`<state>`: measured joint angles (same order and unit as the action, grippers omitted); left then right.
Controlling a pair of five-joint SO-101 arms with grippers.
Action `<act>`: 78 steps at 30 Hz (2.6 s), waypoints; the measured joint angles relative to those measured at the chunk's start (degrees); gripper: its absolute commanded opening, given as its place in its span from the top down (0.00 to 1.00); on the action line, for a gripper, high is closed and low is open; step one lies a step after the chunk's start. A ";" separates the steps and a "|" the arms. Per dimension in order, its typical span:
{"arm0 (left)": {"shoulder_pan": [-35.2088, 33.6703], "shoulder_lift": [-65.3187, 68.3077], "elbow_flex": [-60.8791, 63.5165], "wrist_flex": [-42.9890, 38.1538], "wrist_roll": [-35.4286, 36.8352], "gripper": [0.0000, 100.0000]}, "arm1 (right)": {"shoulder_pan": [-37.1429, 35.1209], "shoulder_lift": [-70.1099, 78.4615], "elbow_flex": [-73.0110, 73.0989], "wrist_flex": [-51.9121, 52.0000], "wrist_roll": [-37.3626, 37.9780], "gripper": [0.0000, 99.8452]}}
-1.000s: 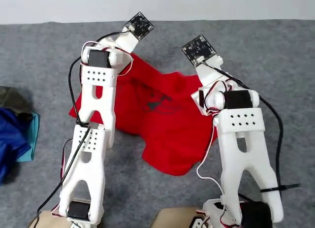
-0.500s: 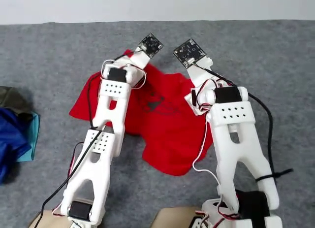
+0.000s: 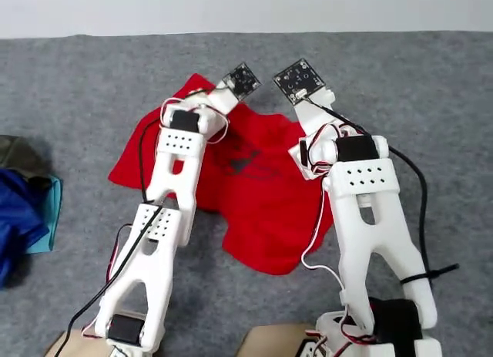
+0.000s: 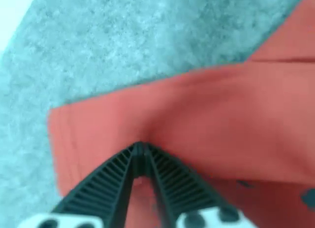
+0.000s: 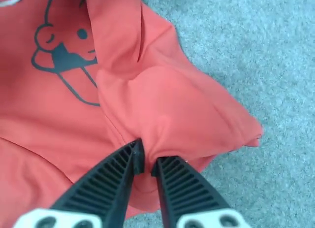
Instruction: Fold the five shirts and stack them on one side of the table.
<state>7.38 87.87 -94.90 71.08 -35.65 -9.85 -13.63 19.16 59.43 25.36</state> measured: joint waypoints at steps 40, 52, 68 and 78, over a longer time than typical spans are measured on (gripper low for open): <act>4.22 -2.11 0.00 10.55 4.13 1.00 | -0.09 -0.09 0.00 0.26 -1.85 0.99; 3.87 -18.37 0.00 27.69 4.04 1.00 | 0.00 -8.88 0.00 9.41 -1.85 0.99; -2.99 -24.62 1.58 28.31 -3.78 0.99 | -9.14 -13.63 -0.18 21.45 -2.02 0.99; -6.59 -24.88 1.58 28.31 -30.77 0.99 | -9.14 -11.34 -0.53 16.70 -2.11 0.99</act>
<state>0.79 62.99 -93.32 99.38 -66.42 -18.99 -24.97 18.64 76.13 23.25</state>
